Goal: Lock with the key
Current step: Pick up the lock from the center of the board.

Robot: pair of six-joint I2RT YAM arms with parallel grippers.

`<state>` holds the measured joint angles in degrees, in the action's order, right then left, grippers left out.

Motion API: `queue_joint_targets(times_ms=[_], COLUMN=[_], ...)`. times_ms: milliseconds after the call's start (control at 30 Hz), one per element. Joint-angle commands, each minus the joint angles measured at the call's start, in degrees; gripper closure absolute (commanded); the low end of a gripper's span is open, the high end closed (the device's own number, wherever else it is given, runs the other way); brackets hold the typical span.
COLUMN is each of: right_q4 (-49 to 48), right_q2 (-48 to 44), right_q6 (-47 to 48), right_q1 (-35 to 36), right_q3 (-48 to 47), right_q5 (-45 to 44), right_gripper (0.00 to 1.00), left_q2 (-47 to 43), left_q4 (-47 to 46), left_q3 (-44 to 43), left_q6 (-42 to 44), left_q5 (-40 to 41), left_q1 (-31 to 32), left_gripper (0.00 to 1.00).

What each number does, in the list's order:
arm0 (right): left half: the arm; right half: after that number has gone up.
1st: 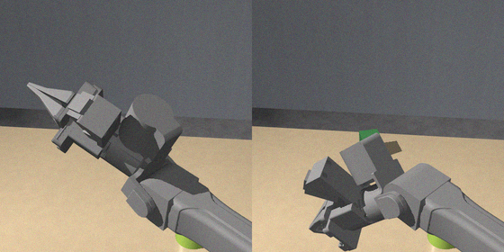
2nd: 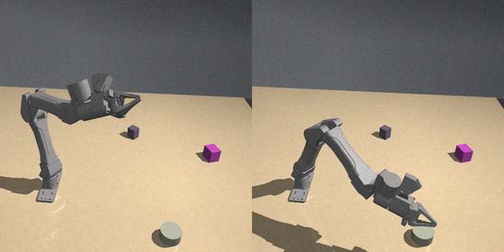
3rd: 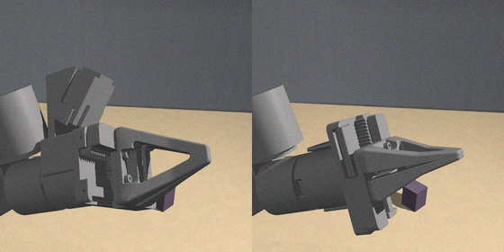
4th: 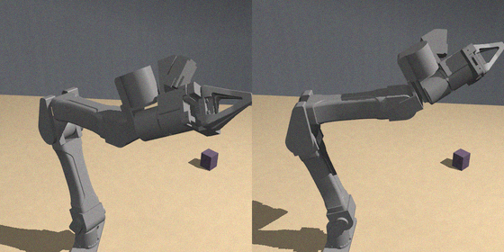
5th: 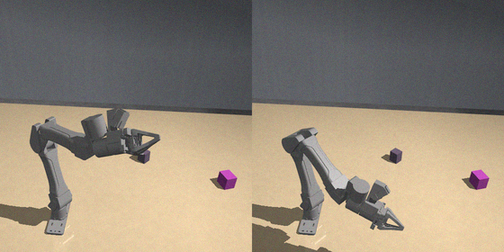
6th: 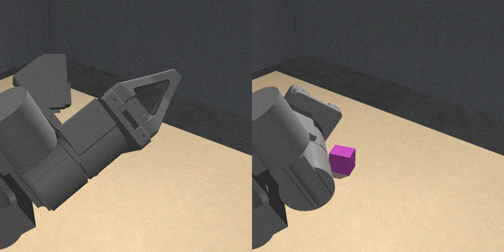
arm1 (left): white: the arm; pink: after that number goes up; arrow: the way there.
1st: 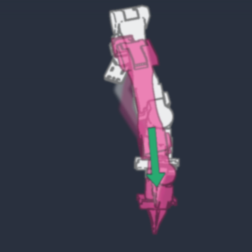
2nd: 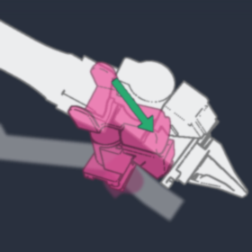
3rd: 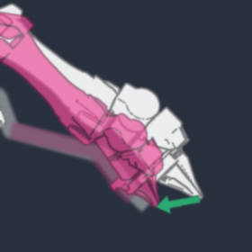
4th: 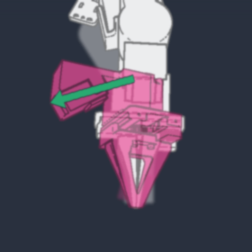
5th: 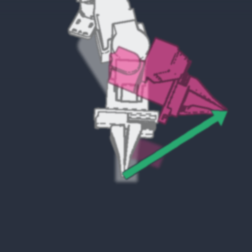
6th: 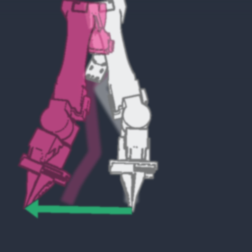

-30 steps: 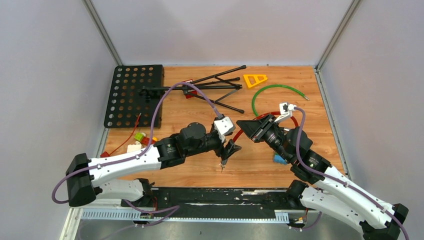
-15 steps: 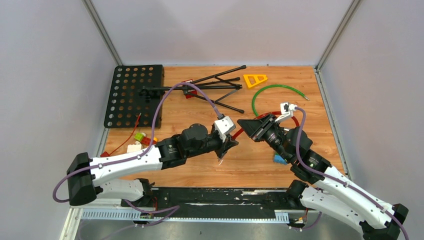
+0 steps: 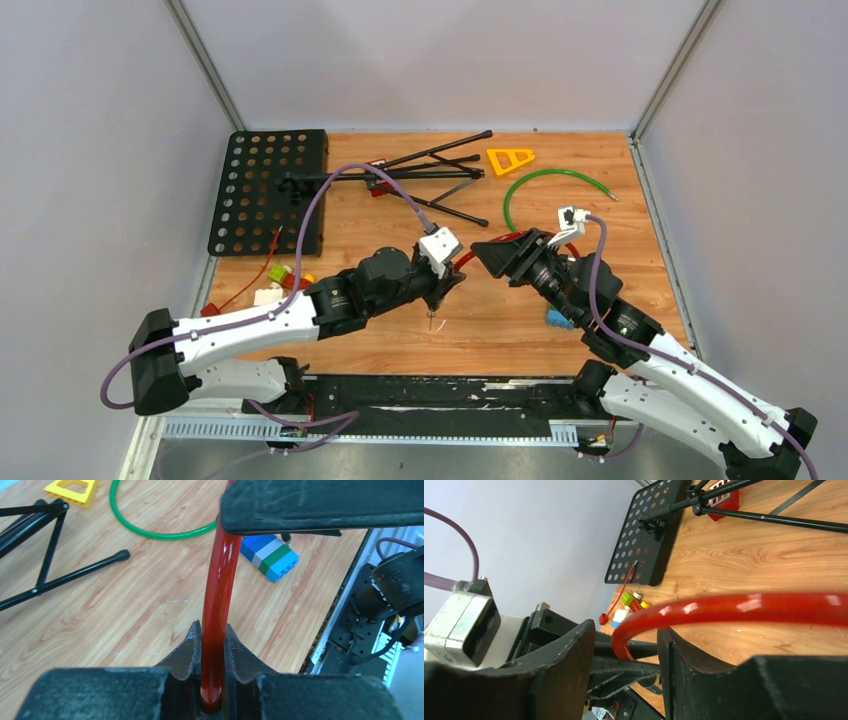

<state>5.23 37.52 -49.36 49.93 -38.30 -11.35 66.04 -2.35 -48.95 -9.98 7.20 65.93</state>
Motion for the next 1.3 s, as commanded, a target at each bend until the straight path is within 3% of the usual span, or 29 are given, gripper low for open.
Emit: queue_joint_targets(times_ms=[0,200,533,733,867,1000,1167,1267], right_q4=[2.13,7.72,24.58,32.01,30.55,21.19,8.11,5.81], right_q2=[-1.55,-4.27,-4.75,0.95,2.93,1.38,-1.53,-1.04], right_q6=[3.23,9.25,31.70,40.56,42.08,43.24,46.22,47.81], right_q1=[-0.14,-0.11,-0.11,-0.10,-0.10,-0.14,-0.14,-0.10], right_q3=[-4.11,-6.39,-19.54,-25.16,-22.92,-17.43,-10.55,-9.15], right_q5=[1.06,2.08,0.65,-0.91,0.06,0.64,-2.28,-5.67], right_gripper=[0.47,0.41,0.41,0.39,0.35,0.32,0.33,0.38], left_q2=[-3.89,-9.37,-21.04,-25.78,-29.40,-31.25,-32.53,-33.07], left_q4=[-1.66,0.46,5.02,5.86,3.34,3.83,4.56,4.84], left_q3=[0.08,-0.01,-5.87,-9.56,-9.75,-10.61,-10.90,-10.97], left_q6=[1.98,4.57,14.29,15.70,14.73,14.07,12.67,12.20], left_q5=[5.67,13.90,8.34,6.32,7.89,7.46,5.43,4.79], left_q1=[-0.28,-0.73,-2.21,-2.20,-2.19,-2.21,-2.21,-2.20], left_gripper=[1.00,1.00,1.00,1.00,1.00,1.00,1.00,1.00])
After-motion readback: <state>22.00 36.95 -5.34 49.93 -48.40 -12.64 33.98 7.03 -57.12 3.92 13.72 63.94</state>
